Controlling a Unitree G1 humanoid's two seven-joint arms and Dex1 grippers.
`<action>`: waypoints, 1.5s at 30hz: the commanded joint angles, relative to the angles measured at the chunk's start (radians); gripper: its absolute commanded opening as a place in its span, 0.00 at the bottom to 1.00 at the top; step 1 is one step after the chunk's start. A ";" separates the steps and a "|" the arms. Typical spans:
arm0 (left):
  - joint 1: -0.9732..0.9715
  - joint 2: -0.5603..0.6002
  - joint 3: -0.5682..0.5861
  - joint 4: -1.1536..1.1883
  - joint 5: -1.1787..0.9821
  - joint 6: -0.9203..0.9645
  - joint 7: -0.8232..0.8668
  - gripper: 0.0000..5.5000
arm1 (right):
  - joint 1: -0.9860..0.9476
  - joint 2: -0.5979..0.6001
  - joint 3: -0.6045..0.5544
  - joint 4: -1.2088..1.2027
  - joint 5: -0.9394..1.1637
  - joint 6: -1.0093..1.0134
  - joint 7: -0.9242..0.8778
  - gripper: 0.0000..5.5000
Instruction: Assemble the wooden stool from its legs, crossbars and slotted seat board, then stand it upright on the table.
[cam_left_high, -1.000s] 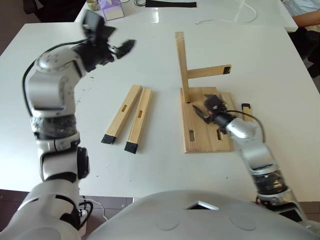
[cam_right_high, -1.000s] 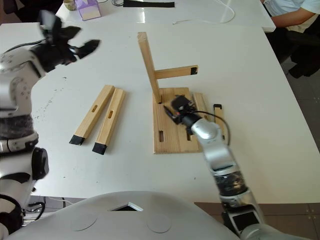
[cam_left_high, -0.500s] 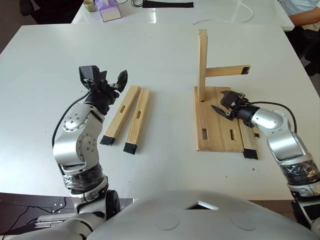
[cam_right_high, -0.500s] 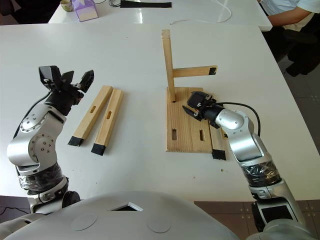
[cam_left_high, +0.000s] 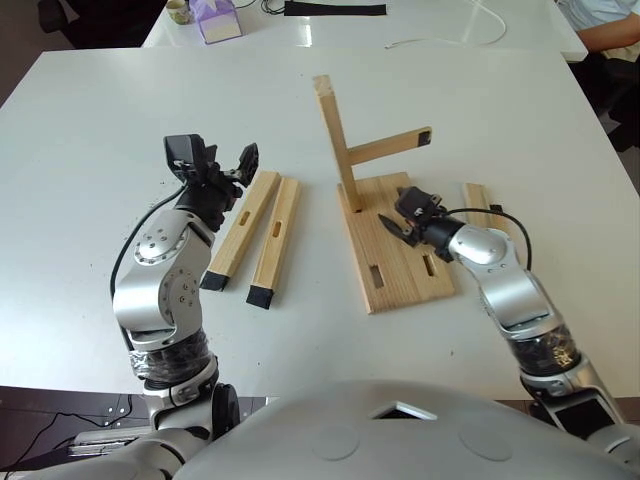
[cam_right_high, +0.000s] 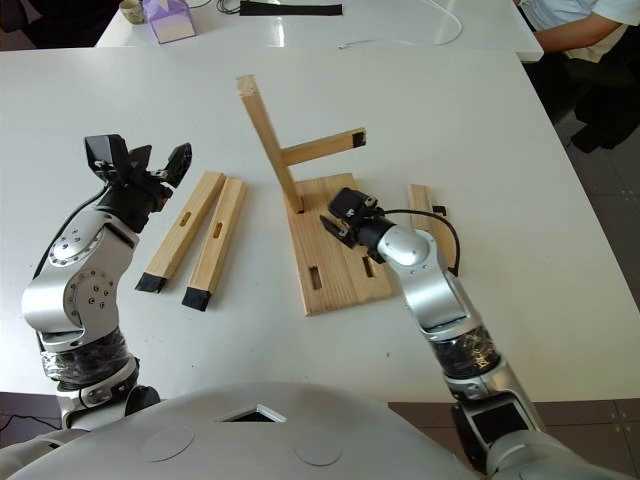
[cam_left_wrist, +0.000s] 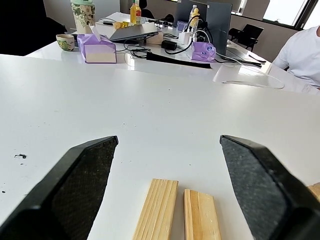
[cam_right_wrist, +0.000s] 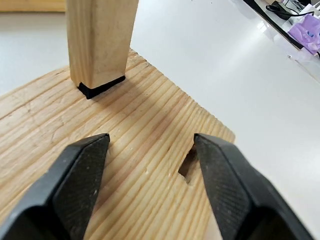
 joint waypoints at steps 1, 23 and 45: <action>-0.005 0.000 -0.006 0.021 -0.013 -0.008 0.010 0.69 | 0.027 0.066 0.028 0.049 -0.019 0.116 -0.066 0.57; 0.176 0.060 0.041 -0.010 -0.002 -0.020 0.046 0.69 | -0.074 0.053 -0.553 0.077 0.160 0.020 -0.221 0.57; 0.273 0.152 -0.062 0.070 0.054 -0.153 -0.062 0.69 | 0.013 0.001 -0.727 0.215 0.357 -0.090 -0.230 0.57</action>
